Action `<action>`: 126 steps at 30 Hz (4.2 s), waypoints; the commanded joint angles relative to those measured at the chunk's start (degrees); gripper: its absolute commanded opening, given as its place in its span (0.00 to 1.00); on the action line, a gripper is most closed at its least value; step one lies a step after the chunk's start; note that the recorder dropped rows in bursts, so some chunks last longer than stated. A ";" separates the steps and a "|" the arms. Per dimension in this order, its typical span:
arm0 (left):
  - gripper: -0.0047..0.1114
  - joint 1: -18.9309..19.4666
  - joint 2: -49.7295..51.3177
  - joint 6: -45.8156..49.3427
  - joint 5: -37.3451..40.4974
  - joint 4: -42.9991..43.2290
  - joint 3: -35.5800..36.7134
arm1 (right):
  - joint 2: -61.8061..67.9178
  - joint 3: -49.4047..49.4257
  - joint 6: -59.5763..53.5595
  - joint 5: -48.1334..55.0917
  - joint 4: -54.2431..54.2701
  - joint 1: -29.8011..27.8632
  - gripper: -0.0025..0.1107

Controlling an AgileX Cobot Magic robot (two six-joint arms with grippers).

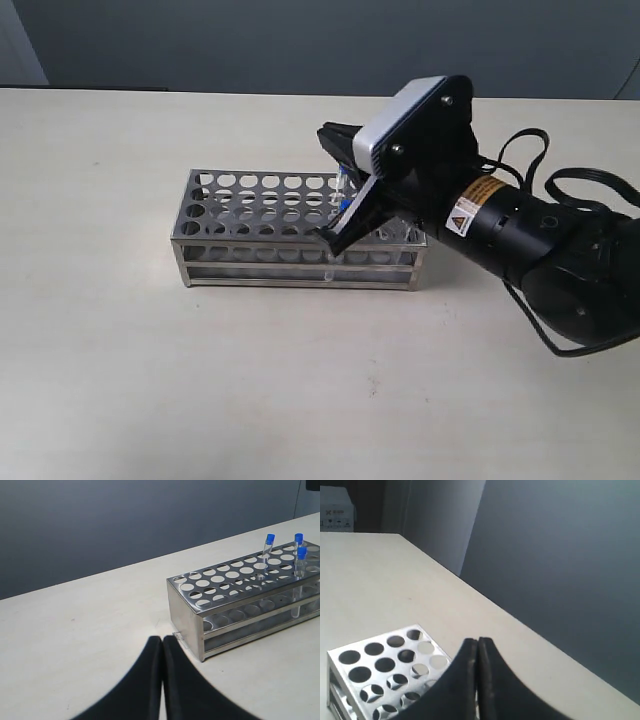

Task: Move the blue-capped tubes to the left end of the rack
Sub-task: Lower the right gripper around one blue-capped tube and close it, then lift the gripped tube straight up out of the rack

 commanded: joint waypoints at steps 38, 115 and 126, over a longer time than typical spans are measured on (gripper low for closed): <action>0.04 -0.39 -0.21 -0.21 -0.21 -0.07 0.06 | 7.92 -3.75 -0.09 15.53 3.31 0.82 0.38; 0.04 -0.39 -0.21 -0.21 -0.21 -0.07 0.06 | -5.03 -8.72 2.32 17.27 -2.65 0.85 0.01; 0.04 -0.39 -0.21 -0.21 -0.21 -0.07 0.06 | 7.36 -23.86 24.75 19.94 -25.47 0.85 0.01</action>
